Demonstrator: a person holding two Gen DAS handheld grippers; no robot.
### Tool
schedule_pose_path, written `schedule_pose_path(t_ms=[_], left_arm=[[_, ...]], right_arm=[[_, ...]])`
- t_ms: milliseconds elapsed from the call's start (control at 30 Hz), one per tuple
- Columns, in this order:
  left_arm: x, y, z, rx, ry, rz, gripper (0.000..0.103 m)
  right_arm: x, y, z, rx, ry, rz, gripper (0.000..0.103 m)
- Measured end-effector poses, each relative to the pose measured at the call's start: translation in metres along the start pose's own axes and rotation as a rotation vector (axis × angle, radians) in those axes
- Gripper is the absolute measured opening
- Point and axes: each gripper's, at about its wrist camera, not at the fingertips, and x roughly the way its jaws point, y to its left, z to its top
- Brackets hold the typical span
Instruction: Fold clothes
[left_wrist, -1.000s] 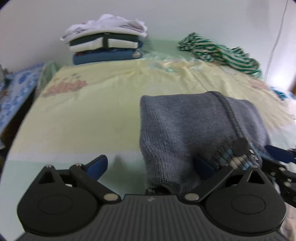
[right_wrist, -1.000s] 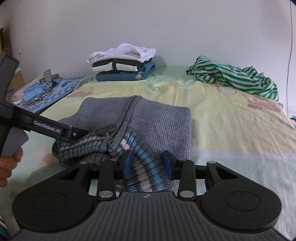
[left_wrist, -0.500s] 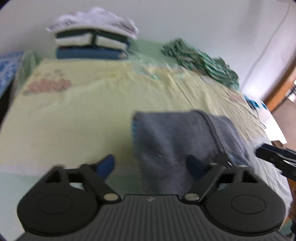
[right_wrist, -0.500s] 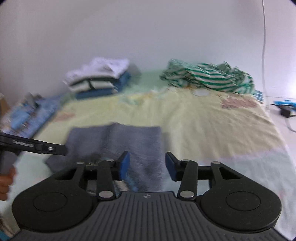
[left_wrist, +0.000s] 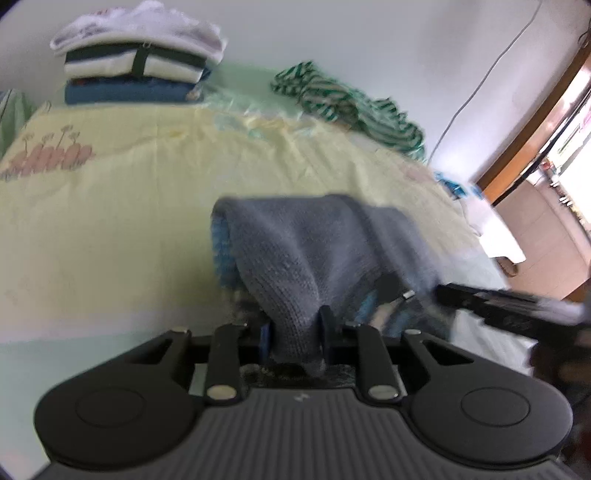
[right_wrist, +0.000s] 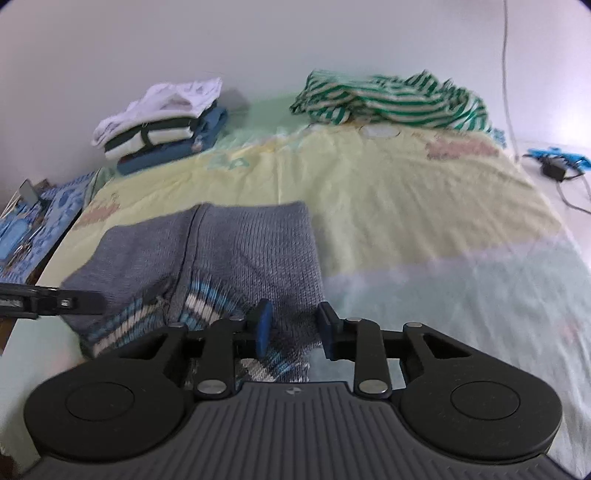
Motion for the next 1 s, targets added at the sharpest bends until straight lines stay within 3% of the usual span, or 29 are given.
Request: schedule_pose_path(t_ms=[133,233,300,467,533,733,833,1000], left_arm=[[-0.001,0.001,-0.002,-0.024,-0.008,-0.001,0.024],[-0.007,0.0,0.001,-0.026,0.008,0.014,0.036],[-0.015,0.002,0.002,-0.045,0.011,0.039,0.066],[-0.039,0.001,0.006,-0.056,-0.062,0.126,0.094],[-0.037,0.005,0.012,-0.087,-0.073,0.143,0.095],[0.004,0.011,0.016,-0.178,0.029,0.105,0.076],[0.013,0.018,0.011,-0.25,0.05,0.079,0.076],[0.014,0.013,0.006,-0.238,0.046,0.045,0.077]], right_arm=[[0.002,-0.008,0.006,-0.004,0.035,0.049,0.034],[-0.003,-0.011,0.015,-0.039,0.054,0.085,0.037],[-0.005,-0.016,0.021,-0.057,0.061,0.11,0.04],[0.004,-0.03,0.034,-0.039,0.091,0.173,0.043],[0.012,-0.033,0.037,-0.022,0.104,0.205,0.043],[0.032,-0.037,0.04,-0.019,0.152,0.239,0.052],[0.036,-0.041,0.039,-0.008,0.168,0.25,0.058],[0.042,-0.047,0.038,0.048,0.195,0.295,0.058]])
